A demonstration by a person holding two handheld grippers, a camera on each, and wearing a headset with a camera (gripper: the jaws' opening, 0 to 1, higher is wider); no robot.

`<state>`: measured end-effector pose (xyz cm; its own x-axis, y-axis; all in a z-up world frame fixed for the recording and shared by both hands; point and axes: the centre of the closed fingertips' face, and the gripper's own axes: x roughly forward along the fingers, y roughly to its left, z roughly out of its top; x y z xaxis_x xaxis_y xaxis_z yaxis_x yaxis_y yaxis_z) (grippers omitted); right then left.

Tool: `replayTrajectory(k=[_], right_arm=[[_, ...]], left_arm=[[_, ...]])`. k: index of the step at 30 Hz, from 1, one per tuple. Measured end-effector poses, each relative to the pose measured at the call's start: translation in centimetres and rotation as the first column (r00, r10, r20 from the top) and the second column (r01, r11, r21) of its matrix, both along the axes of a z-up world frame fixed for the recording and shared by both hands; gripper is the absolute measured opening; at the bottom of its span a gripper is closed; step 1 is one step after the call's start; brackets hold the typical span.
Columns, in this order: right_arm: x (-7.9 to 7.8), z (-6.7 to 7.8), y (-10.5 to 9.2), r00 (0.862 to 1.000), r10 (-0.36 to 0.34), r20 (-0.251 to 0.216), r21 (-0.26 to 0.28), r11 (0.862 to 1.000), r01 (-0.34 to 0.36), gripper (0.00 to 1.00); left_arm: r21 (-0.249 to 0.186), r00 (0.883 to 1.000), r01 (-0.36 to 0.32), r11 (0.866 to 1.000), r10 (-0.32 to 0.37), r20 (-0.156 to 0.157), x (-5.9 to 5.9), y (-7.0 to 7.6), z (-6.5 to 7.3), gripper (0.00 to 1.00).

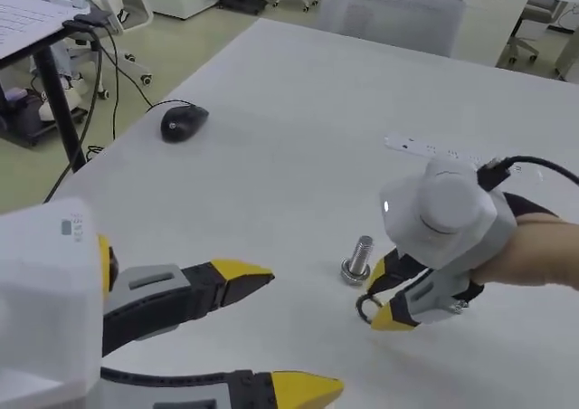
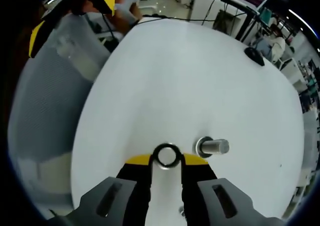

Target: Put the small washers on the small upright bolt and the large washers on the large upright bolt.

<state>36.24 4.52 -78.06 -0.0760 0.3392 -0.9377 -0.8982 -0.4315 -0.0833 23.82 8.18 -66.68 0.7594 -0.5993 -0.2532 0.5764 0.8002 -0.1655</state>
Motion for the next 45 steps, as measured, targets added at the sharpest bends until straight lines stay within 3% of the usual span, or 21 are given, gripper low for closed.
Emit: replayTrajectory(k=[10, 15, 21, 34, 45], right_arm=[[3.2, 3.4, 1.5, 0.997, -0.020, 0.079, 0.048, 0.999, 0.016, 0.22], [4.5, 3.8, 2.7, 0.995, -0.019, 0.101, 0.051, 0.999, 0.014, 0.22], [4.6, 3.1, 3.8, 0.995, 0.003, 0.102, 0.024, 1.000, -0.006, 0.22], [4.8, 1.4, 3.7, 0.995, 0.019, 0.099, -0.031, 0.999, -0.016, 0.22], [5.0, -0.9, 3.5, 0.995, 0.025, 0.097, -0.067, 0.998, -0.018, 0.22]], left_arm=[[-0.005, 1.000, 0.008, 1.000, -0.008, 0.003, 0.2, -0.3, 0.2, 0.55], [-0.004, 1.000, 0.004, 1.000, -0.004, 0.004, 0.3, -0.3, 0.2, 0.55], [-0.010, 1.000, -0.007, 1.000, 0.007, 0.000, 0.2, 0.0, 0.1, 0.55], [-0.010, 1.000, -0.015, 1.000, 0.014, -0.006, 0.3, 0.4, -0.2, 0.55], [-0.011, 1.000, -0.014, 1.000, 0.013, -0.012, 0.3, 0.5, -0.3, 0.55]])
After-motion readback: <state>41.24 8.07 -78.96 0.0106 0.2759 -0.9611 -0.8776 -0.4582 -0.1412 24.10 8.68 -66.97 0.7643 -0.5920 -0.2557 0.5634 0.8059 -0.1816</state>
